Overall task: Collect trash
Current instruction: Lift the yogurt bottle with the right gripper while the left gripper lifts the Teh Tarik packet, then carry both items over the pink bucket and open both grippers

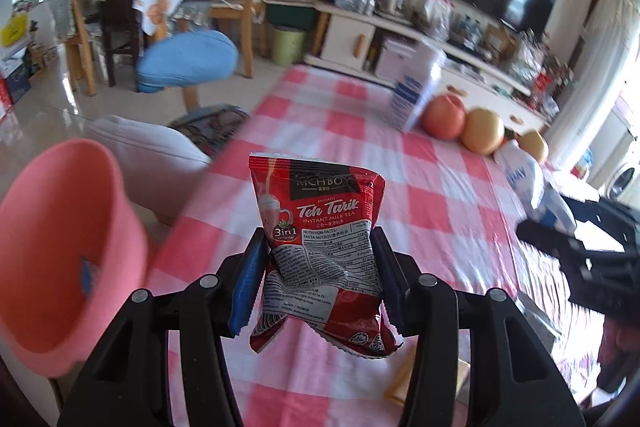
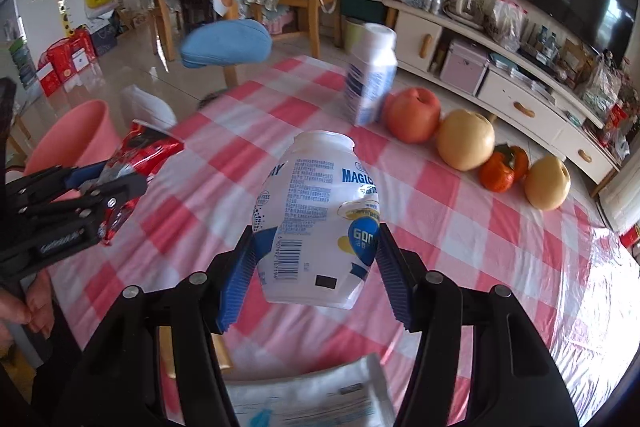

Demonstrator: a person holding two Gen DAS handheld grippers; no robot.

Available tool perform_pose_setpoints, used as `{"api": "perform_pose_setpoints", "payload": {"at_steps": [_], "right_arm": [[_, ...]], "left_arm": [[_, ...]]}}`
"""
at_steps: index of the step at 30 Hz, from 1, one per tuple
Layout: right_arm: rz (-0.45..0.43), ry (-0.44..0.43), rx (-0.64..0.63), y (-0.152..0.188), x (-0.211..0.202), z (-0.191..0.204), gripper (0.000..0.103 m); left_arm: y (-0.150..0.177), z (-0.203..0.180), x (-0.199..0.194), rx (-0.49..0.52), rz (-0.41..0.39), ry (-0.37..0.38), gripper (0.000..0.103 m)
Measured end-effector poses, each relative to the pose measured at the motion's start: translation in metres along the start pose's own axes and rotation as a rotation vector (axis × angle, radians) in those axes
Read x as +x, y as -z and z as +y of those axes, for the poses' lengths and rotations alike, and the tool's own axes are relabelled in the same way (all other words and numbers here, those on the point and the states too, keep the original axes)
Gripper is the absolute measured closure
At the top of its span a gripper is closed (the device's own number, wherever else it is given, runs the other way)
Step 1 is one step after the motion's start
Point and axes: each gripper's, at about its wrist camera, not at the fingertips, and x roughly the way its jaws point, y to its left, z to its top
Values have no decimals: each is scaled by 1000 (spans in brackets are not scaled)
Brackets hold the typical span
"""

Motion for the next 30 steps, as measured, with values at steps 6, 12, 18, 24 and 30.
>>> {"api": "perform_pose_setpoints", "payload": {"at_steps": [6,12,18,24,30], "right_arm": [[-55,-47,-39,-9,-18,47,43],[-75,-85,-101,-19,-23,94,43],[-73,-119,-152,-27,-14,138,43],[-70,-173,-202,-42,-1,189,43],[-67,-211,-286,-60,17,242,43]], "left_arm": [[-9,37,-19,-60,-59,-57,50],[-15,81,-34,-135,-102,-127,50],[-16,121,-41,-214,-120,-190,50],[-13,163,-43,-320,-114,-234,50],[-10,195,-46,-404,-116,-280,50]]}}
